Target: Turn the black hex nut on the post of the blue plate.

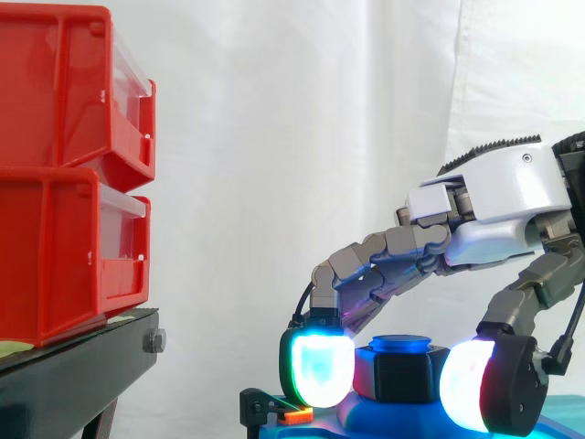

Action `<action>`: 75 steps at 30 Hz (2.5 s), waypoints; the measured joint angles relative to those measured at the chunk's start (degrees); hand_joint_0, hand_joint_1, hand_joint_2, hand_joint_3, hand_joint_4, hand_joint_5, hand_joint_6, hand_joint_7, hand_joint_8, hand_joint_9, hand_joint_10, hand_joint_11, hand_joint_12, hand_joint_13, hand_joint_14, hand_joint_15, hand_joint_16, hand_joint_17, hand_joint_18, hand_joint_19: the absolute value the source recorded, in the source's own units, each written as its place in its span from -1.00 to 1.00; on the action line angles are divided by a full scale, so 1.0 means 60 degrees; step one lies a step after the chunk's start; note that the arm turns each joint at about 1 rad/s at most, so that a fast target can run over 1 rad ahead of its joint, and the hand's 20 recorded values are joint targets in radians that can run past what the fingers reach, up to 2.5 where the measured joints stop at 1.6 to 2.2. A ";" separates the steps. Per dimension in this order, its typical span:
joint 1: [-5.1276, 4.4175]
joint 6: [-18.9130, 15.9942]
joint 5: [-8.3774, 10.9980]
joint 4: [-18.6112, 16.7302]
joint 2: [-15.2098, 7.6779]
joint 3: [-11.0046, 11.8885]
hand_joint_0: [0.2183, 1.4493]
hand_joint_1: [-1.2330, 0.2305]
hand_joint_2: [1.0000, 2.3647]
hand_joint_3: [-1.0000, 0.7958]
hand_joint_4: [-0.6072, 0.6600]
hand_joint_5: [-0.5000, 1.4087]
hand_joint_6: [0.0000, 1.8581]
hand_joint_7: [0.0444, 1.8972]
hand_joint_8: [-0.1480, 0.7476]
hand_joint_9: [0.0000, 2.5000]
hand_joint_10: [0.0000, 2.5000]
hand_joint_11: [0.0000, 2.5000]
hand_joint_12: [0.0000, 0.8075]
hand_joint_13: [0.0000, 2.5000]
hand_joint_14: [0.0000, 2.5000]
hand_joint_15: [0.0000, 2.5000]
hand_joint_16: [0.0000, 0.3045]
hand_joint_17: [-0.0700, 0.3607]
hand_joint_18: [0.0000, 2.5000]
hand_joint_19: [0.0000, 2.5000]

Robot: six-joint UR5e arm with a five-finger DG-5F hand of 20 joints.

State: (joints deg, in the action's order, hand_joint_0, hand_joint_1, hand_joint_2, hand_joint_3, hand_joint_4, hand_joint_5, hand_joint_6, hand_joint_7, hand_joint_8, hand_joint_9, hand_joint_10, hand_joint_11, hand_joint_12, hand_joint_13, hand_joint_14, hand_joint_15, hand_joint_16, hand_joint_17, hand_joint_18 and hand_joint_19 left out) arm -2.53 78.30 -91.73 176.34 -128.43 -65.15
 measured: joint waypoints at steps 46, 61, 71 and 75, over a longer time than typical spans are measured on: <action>-0.0264 -0.4401 0.1519 0.0005 0.3509 -0.2530 -0.68 -0.06 -1.00 -0.44 0.29 -0.71 -0.46 -0.20 -0.11 -0.77 -1.00 -0.98 -0.03 -0.78 -1.00 -0.91 -0.61 -0.06 -0.75 -0.73; -0.0254 -0.7290 0.2070 0.0643 0.4150 -0.3540 -0.66 -0.08 -1.00 -0.44 0.26 -0.70 -0.46 -0.20 -0.13 -0.66 -1.00 -0.97 -0.08 -0.71 -1.00 -0.90 -0.61 -0.06 -0.80 -0.79; -0.0239 -0.9098 0.2544 0.1004 0.4364 -0.3755 -0.65 0.06 -1.00 -0.44 0.16 -0.74 -0.46 -0.29 -0.18 -0.85 -1.00 -1.00 -0.03 -0.97 -1.00 -1.00 -0.60 -0.04 -1.00 -0.88; -0.0238 -0.9123 0.2532 0.1148 0.4364 -0.3757 -0.65 0.13 -1.00 -0.44 0.13 -0.75 -0.46 -0.31 -0.24 -0.96 -1.00 -1.00 -0.10 -1.00 -1.00 -1.00 -0.61 -0.06 -1.00 -0.91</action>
State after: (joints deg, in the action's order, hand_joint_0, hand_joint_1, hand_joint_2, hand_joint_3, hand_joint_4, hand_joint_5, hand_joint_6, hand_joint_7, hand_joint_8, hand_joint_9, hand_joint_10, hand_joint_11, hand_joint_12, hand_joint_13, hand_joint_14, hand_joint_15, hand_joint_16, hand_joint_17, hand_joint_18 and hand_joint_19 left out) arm -3.96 23.56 -76.54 183.22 -102.24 -87.69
